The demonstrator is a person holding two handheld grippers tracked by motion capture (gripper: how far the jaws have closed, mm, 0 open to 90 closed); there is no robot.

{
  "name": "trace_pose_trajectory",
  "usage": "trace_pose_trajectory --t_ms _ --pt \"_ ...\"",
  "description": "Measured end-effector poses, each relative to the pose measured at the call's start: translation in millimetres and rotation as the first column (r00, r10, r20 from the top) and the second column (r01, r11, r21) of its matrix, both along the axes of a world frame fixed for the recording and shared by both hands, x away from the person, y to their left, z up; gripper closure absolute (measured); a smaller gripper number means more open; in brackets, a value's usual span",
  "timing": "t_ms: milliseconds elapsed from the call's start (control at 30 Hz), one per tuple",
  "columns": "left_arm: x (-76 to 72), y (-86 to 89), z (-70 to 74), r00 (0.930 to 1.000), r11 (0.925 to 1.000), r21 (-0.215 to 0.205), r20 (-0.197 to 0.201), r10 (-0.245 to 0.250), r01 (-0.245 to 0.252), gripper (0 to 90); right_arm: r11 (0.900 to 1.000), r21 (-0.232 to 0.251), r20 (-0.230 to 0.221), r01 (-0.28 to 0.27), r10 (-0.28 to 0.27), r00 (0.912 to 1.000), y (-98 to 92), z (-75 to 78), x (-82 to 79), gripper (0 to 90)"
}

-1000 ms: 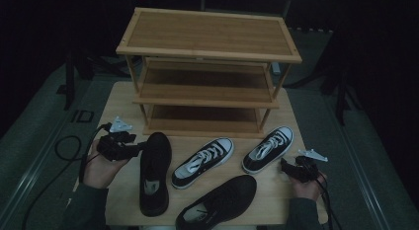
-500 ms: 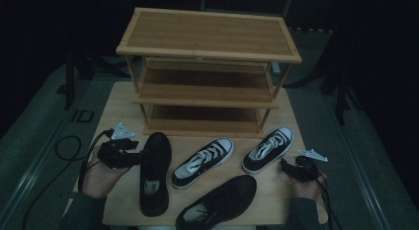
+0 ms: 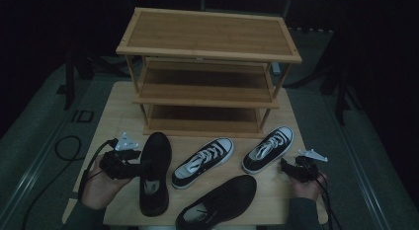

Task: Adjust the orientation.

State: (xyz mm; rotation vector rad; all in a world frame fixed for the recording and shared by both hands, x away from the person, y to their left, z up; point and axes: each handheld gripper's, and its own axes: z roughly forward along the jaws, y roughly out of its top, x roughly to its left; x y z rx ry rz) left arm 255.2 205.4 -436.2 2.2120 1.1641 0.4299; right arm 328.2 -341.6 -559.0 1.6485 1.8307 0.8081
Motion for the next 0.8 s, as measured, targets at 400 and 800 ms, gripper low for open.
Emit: trace_pose_trajectory --t_ms 400,800 --pt "6.0 -10.7 -25.1 0.9962 0.9892 0.144 -0.078 0.041 -0.029 59.7 1.000 0.001 -0.001 0.001 -0.001 1.0000 0.1 0.1 0.0 27.0" --pt "25.3 11.3 -26.7 0.9924 0.9850 0.153 -0.081 0.092 -0.079 75.8 1.000 0.000 0.000 -0.001 0.001 1.0000 0.0 0.0 0.0 26.9"
